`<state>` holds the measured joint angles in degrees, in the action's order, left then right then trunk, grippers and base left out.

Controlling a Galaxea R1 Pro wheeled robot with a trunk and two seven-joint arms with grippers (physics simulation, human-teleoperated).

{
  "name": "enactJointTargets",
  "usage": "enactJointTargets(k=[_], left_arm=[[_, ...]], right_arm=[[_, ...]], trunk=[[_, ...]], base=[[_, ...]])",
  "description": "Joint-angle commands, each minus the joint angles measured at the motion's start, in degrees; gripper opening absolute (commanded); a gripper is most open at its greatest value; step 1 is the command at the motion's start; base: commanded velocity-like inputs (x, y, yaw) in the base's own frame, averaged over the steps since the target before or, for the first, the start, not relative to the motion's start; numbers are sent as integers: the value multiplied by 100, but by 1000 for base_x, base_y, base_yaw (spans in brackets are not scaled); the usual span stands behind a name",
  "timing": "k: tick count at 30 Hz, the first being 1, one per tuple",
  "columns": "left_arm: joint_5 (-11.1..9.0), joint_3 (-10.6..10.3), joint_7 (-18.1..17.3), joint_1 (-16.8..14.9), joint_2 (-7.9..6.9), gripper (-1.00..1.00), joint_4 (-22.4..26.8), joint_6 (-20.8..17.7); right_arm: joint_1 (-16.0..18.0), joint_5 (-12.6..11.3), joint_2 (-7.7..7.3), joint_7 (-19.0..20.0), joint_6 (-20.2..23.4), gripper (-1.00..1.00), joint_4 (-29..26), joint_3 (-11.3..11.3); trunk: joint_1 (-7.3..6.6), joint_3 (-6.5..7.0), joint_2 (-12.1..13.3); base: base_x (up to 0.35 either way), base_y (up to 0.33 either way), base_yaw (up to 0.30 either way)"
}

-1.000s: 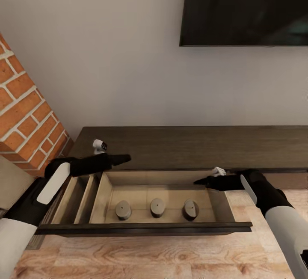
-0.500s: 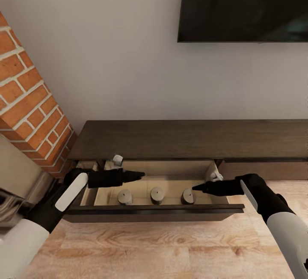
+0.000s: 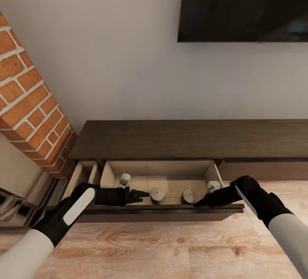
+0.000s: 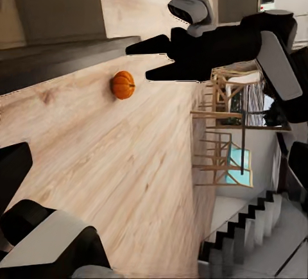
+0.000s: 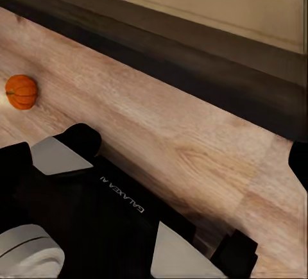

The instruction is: Place each of the two pumpkins and all three candles from the living room inside a cabinet in the living room (use any cabinet), then make sure every cabinet is closed, and position the cauldron so it is next to a table in the living room.

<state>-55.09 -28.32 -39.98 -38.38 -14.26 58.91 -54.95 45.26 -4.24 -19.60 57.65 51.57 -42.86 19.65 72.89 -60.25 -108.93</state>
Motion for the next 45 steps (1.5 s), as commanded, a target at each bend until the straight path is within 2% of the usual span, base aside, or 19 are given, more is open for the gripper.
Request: enactJointTargets(k=[1, 5, 13, 15, 18, 20, 22, 23, 26, 30, 31, 34, 36, 37, 39, 41, 45], left_arm=[[-11, -103, -12, 23, -75, 100, 16, -4], [-26, -185, -26, 39, -174, 100, 88, -6], [-10, -206, -13, 44, -191, 100, 46, -7], [-1, -276, -3, 54, -194, 100, 21, -7], [8, -697, 15, 65, -195, 100, -155, 24], [13, -917, 25, 66, -185, 100, -404, 54], [14, -1012, 25, 67, -166, 100, -633, 69], [15, -1066, 25, 67, -143, 100, -851, 81], [19, -1170, 28, 93, -122, 100, -1087, 143], [22, -1634, 106, 157, -93, 100, -1363, 471], [21, -1686, 130, 160, -76, 100, -1421, 514], [20, -1895, 412, 170, 141, 100, -1929, 806], [23, -1943, 703, 172, 391, 100, -2364, 1078], [27, -1959, 990, 172, 622, 100, -2729, 1328], [31, -1969, 1423, 173, 933, 100, -3153, 1643], [32, -1973, 1890, 173, 1193, 100, -3517, 1976], [33, -1981, 2705, 178, 1660, 100, -4276, 3033]], right_arm=[[0, -5, -57, 16, 1, 100, -2, 60], [0, 12, -112, 236, 2, 100, -3, 102], [0, 28, -124, 320, 2, 100, 23, 109], [0, 34, -123, 315, 2, 100, 47, 109], [0, 96, -106, 287, -8, 100, 102, 128], [-19, 268, -92, 273, -21, 100, 197, 158], [-53, 434, -84, 263, -30, 100, 310, 169], [-97, 590, -75, 252, -38, 100, 421, 174], [-189, 764, -66, 236, -56, 100, 589, 178], [-428, 904, -56, 166, -187, 100, 779, 180], [-458, 919, -55, 138, -207, 100, 798, 180], [-662, 969, -39, -242, -452, 100, 956, 184], [-775, 954, 14, -703, -717, 100, 1078, 187], [-850, 931, 144, -1140, -946, 100, 1217, 184], [-926, 921, 358, -1680, -1248, 100, 1487, 177], [-960, 908, 544, -2142, -1660, 100, 1843, 173], [-986, 873, 931, -2773, -2971, 100, 2618, 148]], trunk=[[0, 0, 0], [0, 0, 0], [0, 0, 0], [0, 0, 0], [0, 0, 0], [0, 0, 0], [0, 0, 0], [0, 0, 0], [0, 0, 0], [0, 0, 0], [0, 0, 0], [0, 0, 0], [0, 0, 0], [0, 0, 0], [0, 0, 0], [0, 0, 0], [0, 0, 0]], base=[[0, 0, 0], [0, 0, 0], [0, 0, 0], [0, 0, 0], [0, 0, 0], [0, 0, 0], [0, 0, 0], [0, 0, 0], [0, 0, 0], [0, 0, 0], [0, 0, 0], [0, 0, 0], [0, 0, 0], [0, 0, 0], [0, 0, 0], [0, 0, 0], [0, 0, 0]])
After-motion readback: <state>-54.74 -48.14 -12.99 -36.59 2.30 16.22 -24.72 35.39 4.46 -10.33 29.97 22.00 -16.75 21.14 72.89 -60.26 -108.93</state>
